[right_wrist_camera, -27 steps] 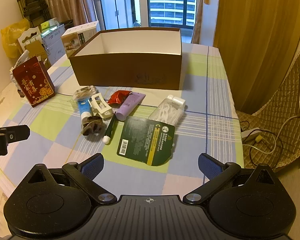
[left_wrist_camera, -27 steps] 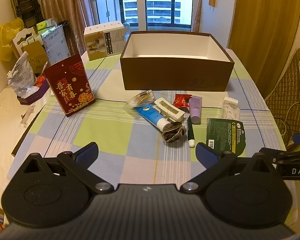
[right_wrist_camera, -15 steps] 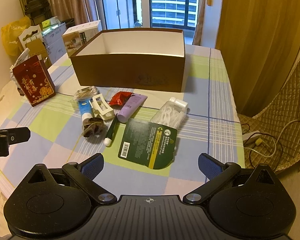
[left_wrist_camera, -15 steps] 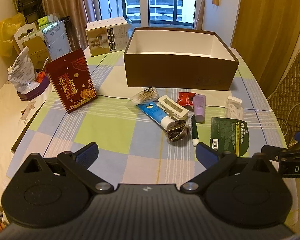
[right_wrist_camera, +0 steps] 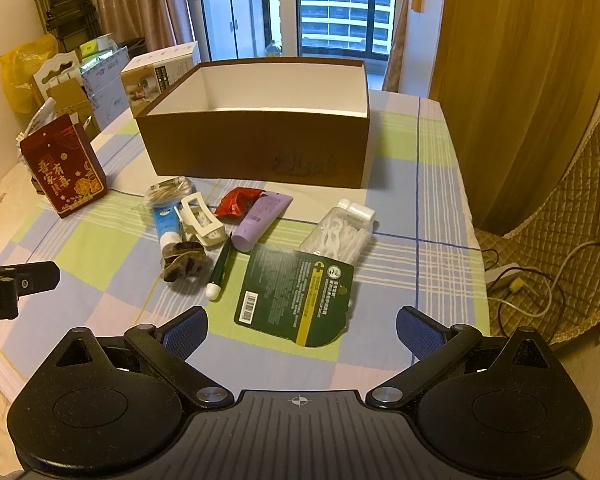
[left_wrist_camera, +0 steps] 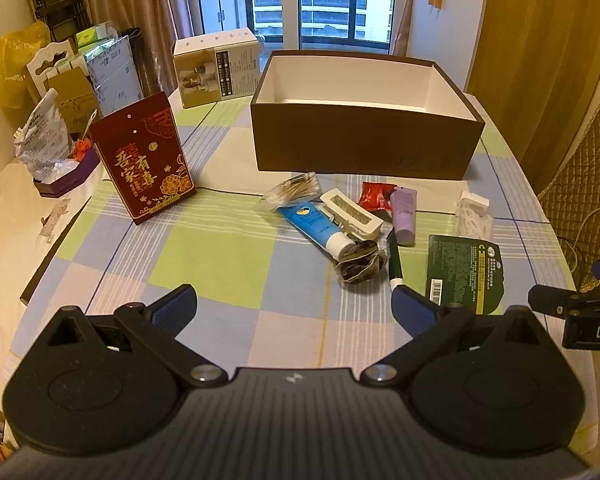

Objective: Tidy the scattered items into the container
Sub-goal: 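Move both tools toward the scattered items in front of the box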

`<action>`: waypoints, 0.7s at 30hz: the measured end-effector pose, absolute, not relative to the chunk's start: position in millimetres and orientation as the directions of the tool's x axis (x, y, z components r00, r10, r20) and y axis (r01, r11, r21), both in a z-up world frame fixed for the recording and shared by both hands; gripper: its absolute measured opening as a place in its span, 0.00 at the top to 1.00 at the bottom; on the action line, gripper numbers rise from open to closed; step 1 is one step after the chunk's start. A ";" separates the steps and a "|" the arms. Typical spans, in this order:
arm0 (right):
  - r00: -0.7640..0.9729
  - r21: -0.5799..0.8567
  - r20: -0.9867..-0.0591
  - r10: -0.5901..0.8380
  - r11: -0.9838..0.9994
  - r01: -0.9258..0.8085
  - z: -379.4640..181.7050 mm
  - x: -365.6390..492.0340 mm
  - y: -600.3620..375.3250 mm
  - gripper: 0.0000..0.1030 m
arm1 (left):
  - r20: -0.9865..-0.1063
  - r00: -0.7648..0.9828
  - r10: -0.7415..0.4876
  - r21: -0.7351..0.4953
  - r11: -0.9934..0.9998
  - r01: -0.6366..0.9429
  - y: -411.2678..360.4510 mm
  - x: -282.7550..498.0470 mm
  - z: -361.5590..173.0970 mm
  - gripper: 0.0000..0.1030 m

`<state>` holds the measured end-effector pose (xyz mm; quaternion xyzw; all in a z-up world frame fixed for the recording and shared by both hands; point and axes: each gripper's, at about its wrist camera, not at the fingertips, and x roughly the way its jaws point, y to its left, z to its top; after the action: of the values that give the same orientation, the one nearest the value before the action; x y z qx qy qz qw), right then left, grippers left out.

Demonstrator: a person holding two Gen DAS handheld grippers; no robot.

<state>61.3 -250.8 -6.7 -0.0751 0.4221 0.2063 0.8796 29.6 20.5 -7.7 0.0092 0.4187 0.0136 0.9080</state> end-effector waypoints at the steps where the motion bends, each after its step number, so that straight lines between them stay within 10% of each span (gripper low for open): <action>1: 0.558 0.042 -0.774 0.299 0.904 -0.426 -6.9 62.1 -250.3 0.00 | -0.761 0.648 0.033 0.028 0.999 -0.018 20.3 30.3 -8.2 0.01; 21: 0.558 0.043 -0.774 0.298 0.905 -0.422 -9.0 75.6 -246.7 0.00 | -0.769 0.638 0.028 0.022 1.000 -0.016 23.0 38.7 -12.1 0.01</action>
<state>75.6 -246.7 -9.0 -0.0737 0.4230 0.2046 0.8797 38.7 23.0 -12.1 0.0067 0.4251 0.0122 0.9051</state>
